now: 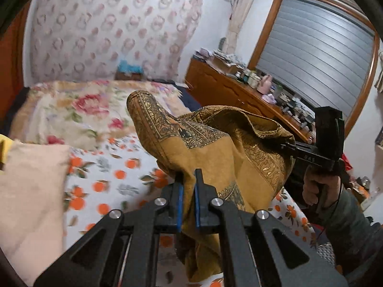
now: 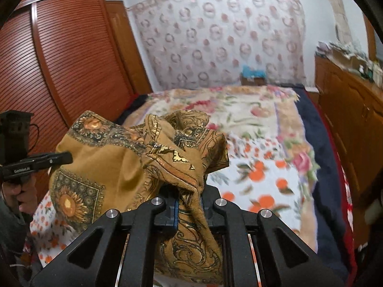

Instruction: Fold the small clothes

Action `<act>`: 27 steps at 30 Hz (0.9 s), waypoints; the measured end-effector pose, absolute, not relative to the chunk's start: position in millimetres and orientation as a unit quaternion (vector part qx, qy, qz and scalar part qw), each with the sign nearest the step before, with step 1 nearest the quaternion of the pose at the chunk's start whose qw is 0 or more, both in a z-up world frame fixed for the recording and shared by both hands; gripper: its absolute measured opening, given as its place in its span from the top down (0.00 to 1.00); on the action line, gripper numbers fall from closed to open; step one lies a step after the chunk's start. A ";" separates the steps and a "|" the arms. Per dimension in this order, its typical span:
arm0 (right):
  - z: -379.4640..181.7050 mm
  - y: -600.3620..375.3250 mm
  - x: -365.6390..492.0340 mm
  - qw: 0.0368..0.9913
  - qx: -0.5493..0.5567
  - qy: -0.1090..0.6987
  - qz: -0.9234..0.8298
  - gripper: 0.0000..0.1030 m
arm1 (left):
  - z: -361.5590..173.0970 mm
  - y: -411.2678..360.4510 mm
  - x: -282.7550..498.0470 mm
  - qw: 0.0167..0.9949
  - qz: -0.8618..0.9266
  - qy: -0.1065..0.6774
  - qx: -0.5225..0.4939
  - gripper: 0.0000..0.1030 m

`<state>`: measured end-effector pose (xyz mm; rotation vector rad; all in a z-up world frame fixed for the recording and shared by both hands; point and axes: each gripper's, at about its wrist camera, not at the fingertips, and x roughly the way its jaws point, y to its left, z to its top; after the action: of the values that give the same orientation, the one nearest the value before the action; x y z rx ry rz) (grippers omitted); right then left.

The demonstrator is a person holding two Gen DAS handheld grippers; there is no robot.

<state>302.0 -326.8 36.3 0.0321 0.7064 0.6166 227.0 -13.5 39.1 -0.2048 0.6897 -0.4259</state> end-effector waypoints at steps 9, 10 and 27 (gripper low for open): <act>55.1 -246.8 321.2 0.879 -0.022 0.320 0.354 0.91 | 48.0 54.1 202.3 0.935 -0.138 0.309 -0.102 0.97; 56.4 -236.0 323.7 0.876 -0.028 0.318 0.361 0.91 | 47.4 63.0 198.6 0.937 -0.129 0.306 -0.105 0.97; 60.0 23.4 356.0 0.794 -0.169 0.284 0.511 0.92 | -20.3 190.4 127.0 0.937 0.052 0.293 -0.184 0.97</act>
<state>356.0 23.4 60.0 -0.3628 0.6103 1.0980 127.0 190.4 -20.3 -0.3752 0.5981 0.1065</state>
